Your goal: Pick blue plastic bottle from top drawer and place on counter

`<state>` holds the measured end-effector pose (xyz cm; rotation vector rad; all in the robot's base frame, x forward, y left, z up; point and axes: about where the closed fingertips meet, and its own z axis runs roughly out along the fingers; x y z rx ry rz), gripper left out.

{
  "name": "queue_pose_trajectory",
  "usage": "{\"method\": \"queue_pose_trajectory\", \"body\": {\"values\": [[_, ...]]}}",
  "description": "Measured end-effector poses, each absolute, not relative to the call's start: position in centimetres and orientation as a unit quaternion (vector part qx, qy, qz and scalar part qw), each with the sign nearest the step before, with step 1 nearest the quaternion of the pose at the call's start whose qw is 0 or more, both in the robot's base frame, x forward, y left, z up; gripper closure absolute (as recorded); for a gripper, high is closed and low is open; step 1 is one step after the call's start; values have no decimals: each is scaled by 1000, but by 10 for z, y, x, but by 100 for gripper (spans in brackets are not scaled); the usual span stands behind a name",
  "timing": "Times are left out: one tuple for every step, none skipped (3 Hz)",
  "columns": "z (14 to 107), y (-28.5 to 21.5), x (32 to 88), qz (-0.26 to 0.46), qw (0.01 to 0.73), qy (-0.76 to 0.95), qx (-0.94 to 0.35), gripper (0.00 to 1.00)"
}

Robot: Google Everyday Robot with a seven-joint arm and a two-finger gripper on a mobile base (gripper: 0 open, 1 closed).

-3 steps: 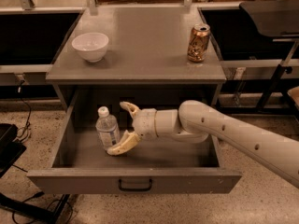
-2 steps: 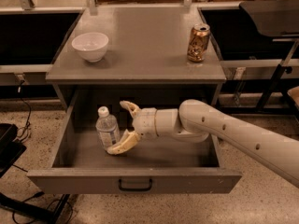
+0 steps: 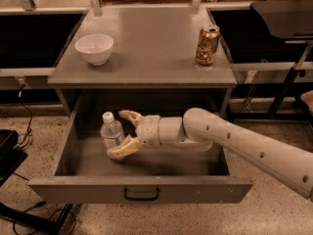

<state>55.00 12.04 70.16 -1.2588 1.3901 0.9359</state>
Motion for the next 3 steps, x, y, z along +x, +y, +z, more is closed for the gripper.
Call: {"method": "queue_pose_trajectory", "body": {"values": [[703,131,550,375,494,581,-527,42],[699,139,552,372,485,589,-529,65],[697,138,555,355,476,599,-538,89]]}}
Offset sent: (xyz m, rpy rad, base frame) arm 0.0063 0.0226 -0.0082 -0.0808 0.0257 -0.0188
